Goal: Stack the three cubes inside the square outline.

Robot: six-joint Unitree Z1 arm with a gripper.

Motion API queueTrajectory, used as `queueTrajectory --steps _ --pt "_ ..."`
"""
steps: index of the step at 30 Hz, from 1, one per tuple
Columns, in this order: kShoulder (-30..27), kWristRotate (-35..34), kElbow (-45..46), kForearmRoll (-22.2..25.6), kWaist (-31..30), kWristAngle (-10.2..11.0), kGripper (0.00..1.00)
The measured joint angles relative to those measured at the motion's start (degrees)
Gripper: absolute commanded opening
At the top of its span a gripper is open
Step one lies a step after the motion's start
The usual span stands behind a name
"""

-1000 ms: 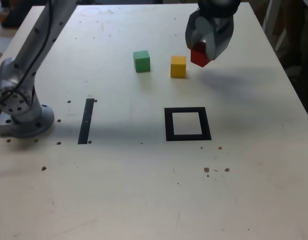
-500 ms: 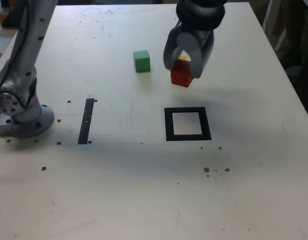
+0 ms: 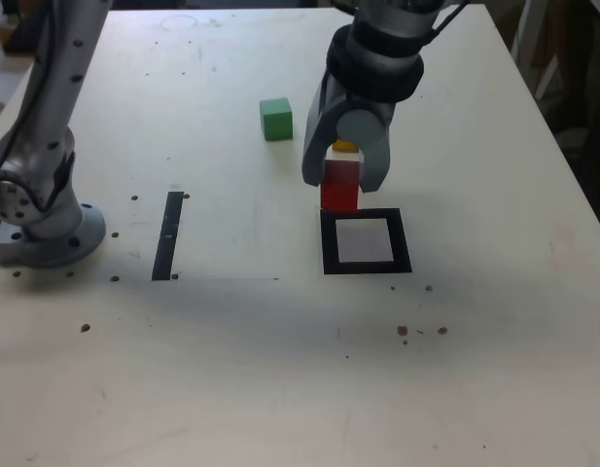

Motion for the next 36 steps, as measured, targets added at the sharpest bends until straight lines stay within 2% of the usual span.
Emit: queueTrajectory --steps 7,23,25,29,31,36 --pt "2.7 -0.4 -2.5 -0.2 -0.6 -1.3 0.38" --pt "7.2 -0.4 -3.4 -1.4 -0.7 -2.7 0.4" --pt "7.5 -0.4 -3.4 -1.6 -0.7 -2.7 0.49" --pt "7.5 -0.2 -3.0 -2.3 -0.5 -2.7 0.83" --pt "7.5 0.0 -2.7 -2.5 -0.4 -2.6 0.96" --pt "7.5 0.2 -1.7 -3.0 0.4 -2.5 0.99"
